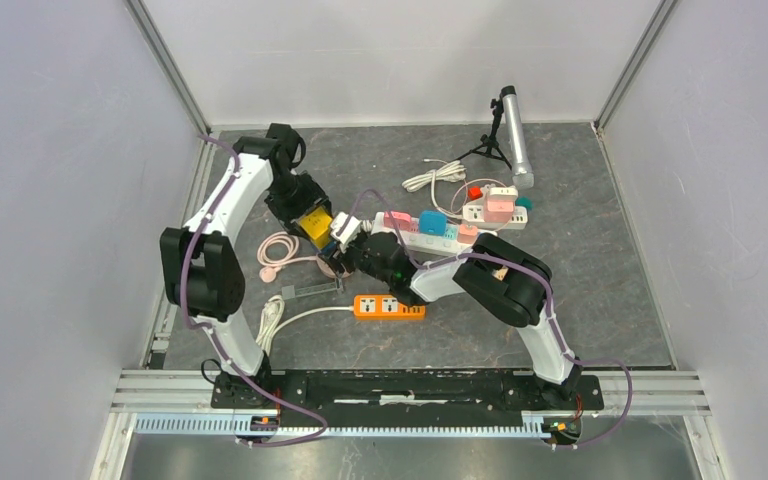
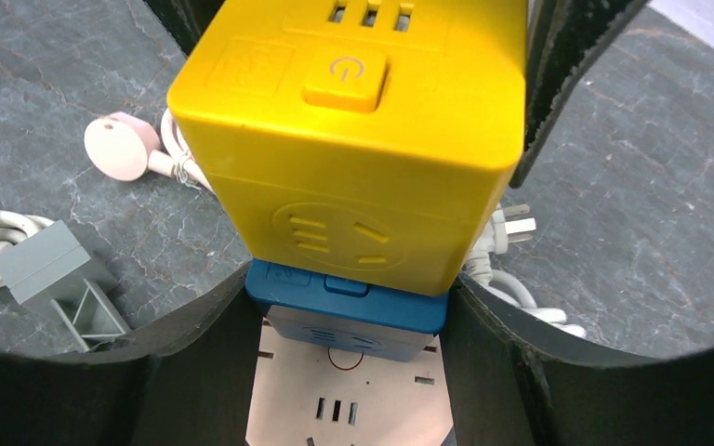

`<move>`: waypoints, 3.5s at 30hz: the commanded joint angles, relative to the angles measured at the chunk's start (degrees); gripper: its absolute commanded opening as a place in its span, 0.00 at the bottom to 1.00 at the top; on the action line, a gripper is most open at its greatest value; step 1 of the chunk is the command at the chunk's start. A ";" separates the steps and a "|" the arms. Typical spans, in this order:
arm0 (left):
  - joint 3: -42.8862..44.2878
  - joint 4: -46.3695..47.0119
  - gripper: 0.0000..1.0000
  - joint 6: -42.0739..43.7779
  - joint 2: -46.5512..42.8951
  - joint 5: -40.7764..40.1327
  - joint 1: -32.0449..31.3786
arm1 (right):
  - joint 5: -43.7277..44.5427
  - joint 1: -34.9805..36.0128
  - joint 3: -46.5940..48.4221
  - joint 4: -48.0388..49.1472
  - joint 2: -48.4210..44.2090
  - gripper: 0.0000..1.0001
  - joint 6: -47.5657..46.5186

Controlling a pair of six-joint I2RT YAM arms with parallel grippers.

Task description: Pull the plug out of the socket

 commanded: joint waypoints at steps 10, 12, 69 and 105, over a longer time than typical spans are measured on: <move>-2.45 6.36 0.02 4.38 -3.87 -1.13 -4.87 | -1.96 0.58 1.64 -27.60 3.24 0.00 3.73; -0.74 5.69 0.02 5.17 -4.17 -3.60 -4.54 | -2.02 0.58 2.21 -29.19 3.14 0.00 3.73; 2.00 12.73 0.02 1.65 -8.06 4.32 12.85 | -5.78 0.31 14.90 -34.61 -4.04 0.77 4.32; 5.69 35.34 0.86 6.07 22.28 12.47 16.79 | 1.00 -11.47 -2.71 -44.65 -36.36 0.93 13.02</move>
